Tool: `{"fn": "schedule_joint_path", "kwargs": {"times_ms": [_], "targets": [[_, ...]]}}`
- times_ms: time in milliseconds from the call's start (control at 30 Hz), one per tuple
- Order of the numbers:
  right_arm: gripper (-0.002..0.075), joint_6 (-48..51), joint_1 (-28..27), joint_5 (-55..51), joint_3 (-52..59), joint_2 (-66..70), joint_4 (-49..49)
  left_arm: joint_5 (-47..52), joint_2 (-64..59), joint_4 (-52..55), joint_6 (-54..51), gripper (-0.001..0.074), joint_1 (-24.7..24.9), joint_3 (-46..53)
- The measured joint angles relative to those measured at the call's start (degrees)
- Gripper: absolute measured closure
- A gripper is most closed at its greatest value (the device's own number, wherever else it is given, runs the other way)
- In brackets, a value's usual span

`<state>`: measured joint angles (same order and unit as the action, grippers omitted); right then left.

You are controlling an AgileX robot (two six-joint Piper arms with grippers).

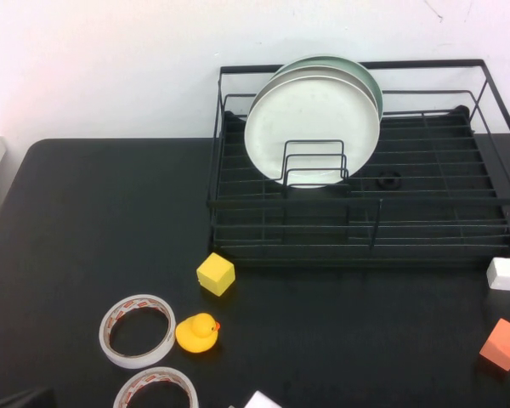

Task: Place plate on rack

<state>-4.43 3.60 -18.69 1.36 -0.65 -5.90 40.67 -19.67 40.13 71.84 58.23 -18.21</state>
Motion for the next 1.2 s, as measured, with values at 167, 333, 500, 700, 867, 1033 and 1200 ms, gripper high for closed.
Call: {"fn": "schedule_joint_path", "kwargs": {"times_ms": [167,333,500,700,867,1033,1200], "targets": [[0.0714,0.01,0.0,0.0,0.0,0.0,0.0,-14.42,0.0,-8.34,-10.81,0.0736,-12.68,2.0],[0.0714,0.01,0.0,0.0,0.0,0.0,0.0,-36.81,0.11,-21.96,-32.87,0.0736,-31.32,7.2],[0.0714,0.01,0.0,0.0,0.0,0.0,0.0,-53.21,3.93,-25.45,-37.77,0.0736,-46.18,14.56],[0.0714,0.01,0.0,0.0,0.0,0.0,0.0,-48.59,13.13,-32.92,-40.85,0.0736,-55.96,19.3],[0.0714,0.01,0.0,0.0,0.0,0.0,0.0,-35.32,19.35,-35.03,-46.44,0.0736,-59.53,19.39],[0.0714,0.01,0.0,0.0,0.0,0.0,0.0,-28.42,20.16,-36.74,-50.38,0.0736,-60.36,19.39],[0.0714,0.01,0.0,-0.04,0.0,0.0,0.08,-25.13,20.19,-39.07,-51.19,0.0736,-60.1,19.39]]}}
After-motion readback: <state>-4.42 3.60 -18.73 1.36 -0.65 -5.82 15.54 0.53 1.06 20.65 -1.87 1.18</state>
